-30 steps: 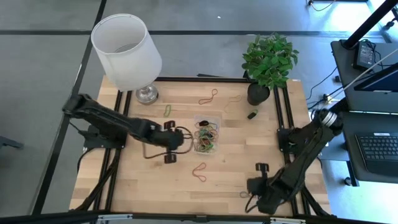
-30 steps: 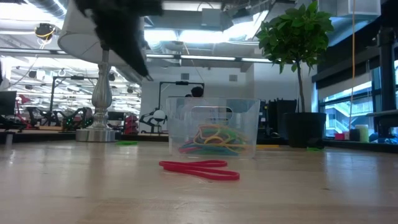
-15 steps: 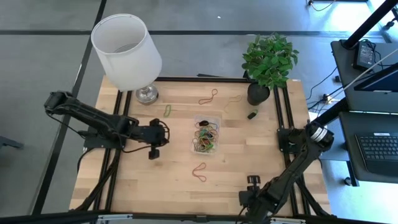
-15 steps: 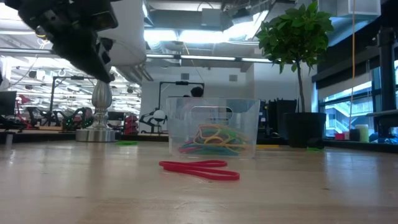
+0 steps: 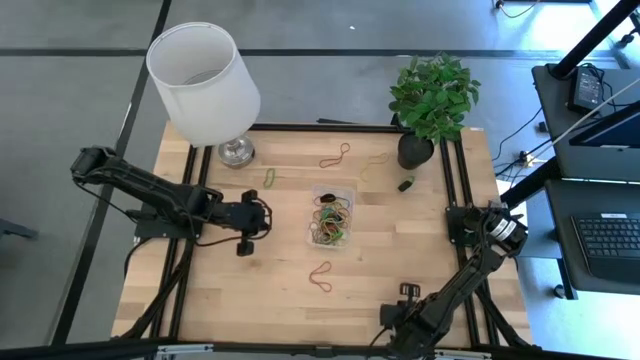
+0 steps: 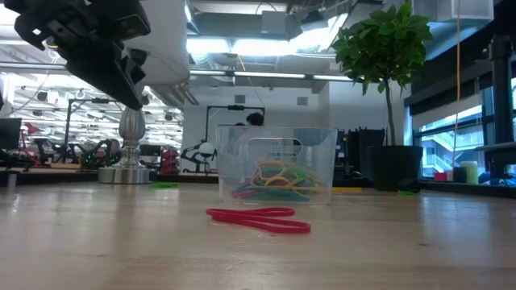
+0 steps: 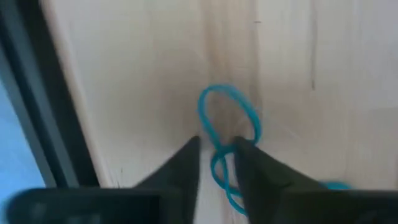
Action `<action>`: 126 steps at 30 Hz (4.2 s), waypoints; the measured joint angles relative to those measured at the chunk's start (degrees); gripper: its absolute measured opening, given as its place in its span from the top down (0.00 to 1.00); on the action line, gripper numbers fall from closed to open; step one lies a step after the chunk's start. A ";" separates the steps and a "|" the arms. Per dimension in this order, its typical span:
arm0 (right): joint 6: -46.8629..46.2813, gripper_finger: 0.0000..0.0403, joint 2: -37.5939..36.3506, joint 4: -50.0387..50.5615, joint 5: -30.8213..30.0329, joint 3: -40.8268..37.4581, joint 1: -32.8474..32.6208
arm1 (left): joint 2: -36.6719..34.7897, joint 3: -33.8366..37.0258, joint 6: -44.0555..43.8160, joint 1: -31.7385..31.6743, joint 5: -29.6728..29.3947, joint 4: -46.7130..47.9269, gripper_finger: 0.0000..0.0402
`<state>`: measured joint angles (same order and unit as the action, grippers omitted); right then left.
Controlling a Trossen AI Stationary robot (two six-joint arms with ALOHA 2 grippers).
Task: Pick and place rubber bands into bin
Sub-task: Put the blue rubber band into the bin, then put the top red rubber band into the bin
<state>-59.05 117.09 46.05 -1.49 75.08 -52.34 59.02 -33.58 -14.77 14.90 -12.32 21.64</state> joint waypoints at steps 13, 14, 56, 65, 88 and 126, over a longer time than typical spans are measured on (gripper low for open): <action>-11.34 0.99 -3.02 11.99 -7.24 8.61 2.30 | 0.02 0.00 6.10 0.00 0.65 -0.70 1.00; -11.09 0.99 -3.54 12.64 -8.58 10.46 3.00 | 0.02 0.00 6.19 -0.02 1.23 -1.03 0.99; 18.70 0.83 -3.54 3.28 -8.92 14.59 48.11 | 0.04 0.00 7.94 0.00 4.49 -1.48 1.00; 26.99 0.57 -3.55 10.31 -8.98 19.58 48.22 | 0.04 0.00 8.03 0.00 4.34 -1.74 1.00; 13.26 0.55 -57.65 -8.25 -11.80 -32.27 32.21 | 9.46 -15.94 1.63 -3.48 -4.61 -3.13 0.99; -8.36 0.55 -65.28 -23.42 -25.07 -51.20 26.29 | 71.06 -72.28 21.09 -41.31 12.30 18.84 0.59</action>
<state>-67.42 51.81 22.63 -26.57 23.88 -26.04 130.09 -105.86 6.32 -26.41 -0.02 40.49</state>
